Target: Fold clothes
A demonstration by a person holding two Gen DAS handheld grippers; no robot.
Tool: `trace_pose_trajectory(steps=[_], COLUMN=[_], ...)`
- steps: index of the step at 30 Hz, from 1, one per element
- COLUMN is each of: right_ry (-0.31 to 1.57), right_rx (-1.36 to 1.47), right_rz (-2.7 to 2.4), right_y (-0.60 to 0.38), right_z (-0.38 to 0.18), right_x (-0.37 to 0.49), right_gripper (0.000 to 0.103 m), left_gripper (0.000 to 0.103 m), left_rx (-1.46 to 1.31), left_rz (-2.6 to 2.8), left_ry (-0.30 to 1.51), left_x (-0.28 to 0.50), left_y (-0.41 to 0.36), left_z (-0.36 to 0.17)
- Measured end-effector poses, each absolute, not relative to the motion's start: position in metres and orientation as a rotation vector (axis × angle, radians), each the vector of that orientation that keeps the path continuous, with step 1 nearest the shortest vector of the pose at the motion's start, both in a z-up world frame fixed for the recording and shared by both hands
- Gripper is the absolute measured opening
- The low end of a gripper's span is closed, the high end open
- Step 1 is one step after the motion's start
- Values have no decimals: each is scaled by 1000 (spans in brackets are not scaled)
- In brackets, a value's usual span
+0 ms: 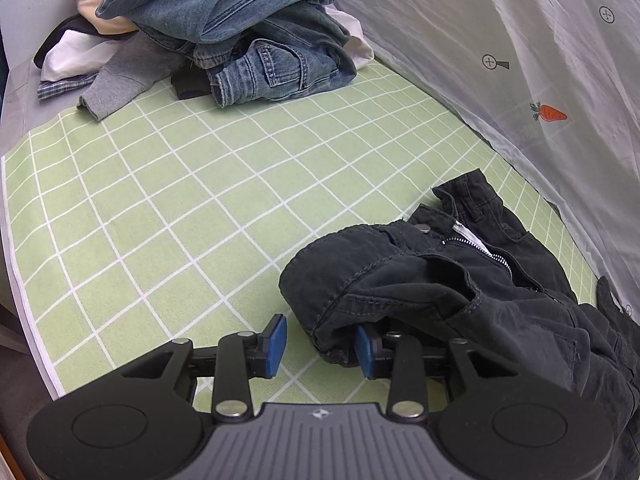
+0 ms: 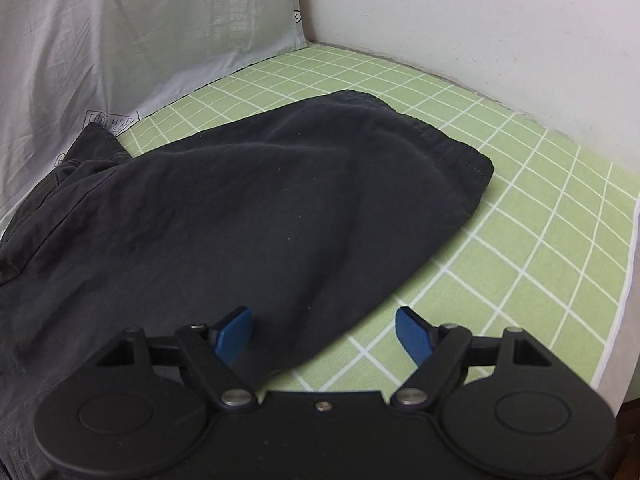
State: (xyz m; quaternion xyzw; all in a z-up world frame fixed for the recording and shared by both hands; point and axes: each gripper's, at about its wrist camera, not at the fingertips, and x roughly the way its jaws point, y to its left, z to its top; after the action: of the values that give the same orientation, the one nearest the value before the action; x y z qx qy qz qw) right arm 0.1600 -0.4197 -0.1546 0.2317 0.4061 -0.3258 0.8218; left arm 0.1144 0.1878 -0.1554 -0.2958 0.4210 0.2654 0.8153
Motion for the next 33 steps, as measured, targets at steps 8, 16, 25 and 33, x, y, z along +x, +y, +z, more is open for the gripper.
trace_pose_trajectory(steps=[8,16,25,33], right_ry=[852,868,868,854], right_rx=[527,386,391,400], right_rz=[-796,-767,-792,-843], right_y=[-442,-434,-434,-427], right_z=[-165,-164,-163,-164], right_x=[167,175,176,177], right_gripper=[80,49,51,53], left_gripper=[40,41,41,41], left_rx=[-641,-760,-941,-1099], left_rz=[585,605,575,404], left_ry=[884,809,746,739], left_x=[120,114,103,82], left_y=[198,217,229,239], left_z=[-157,-155,-162,-163])
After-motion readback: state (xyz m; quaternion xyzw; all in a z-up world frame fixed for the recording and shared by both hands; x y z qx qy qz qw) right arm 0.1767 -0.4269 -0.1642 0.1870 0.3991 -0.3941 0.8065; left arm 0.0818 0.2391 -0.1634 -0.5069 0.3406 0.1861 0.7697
